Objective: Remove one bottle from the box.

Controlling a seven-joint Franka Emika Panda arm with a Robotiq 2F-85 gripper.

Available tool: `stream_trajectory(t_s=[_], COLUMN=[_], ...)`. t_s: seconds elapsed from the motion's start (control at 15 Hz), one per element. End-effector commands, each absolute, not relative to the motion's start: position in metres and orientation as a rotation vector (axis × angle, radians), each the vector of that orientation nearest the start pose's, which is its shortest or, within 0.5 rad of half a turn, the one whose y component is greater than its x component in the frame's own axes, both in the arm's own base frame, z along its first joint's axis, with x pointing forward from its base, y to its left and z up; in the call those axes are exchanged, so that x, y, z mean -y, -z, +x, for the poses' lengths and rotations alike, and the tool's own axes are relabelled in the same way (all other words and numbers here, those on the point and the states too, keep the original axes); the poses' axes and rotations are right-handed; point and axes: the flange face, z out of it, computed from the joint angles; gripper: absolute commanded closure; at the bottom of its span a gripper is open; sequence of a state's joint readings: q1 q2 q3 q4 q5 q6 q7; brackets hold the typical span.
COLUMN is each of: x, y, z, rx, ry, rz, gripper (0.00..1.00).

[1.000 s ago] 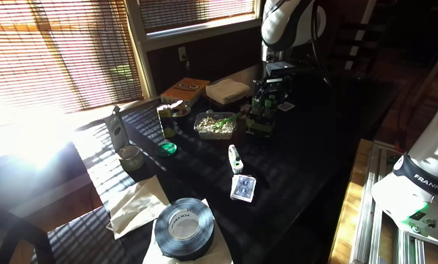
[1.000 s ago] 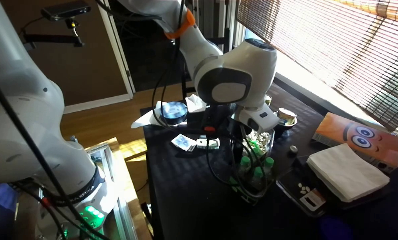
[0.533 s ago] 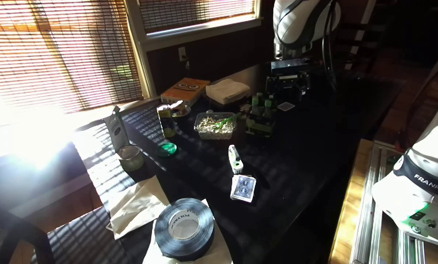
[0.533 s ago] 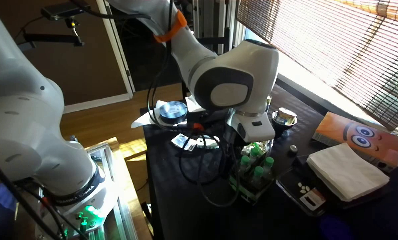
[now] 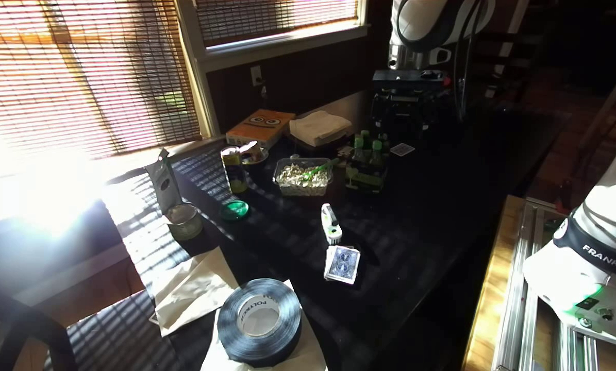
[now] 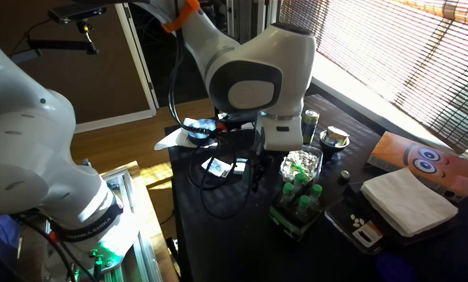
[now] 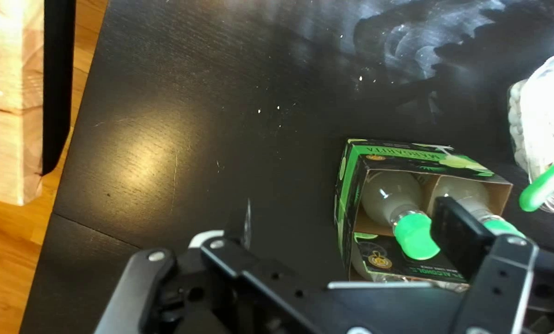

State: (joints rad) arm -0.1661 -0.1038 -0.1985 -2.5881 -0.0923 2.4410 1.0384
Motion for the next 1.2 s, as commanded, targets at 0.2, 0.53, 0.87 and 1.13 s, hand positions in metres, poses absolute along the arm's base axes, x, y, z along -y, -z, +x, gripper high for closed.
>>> stream_trajectory(t_s=[0.2, 0.53, 0.87, 1.13], x=[0.14, 0.127, 0.135, 0.144], y=[-0.287, -0.271, -0.243, -0.224], z=[0.418, 0.448, 0.467, 0.477], rx=[-2.138, -2.145, -2.133, -2.17], ry=[-0.089, -0.004, -0.023, -0.051], rz=[-2.367, -2.338, -2.375, -2.346], gripper=[0.0, 0.0, 0.0, 0.09])
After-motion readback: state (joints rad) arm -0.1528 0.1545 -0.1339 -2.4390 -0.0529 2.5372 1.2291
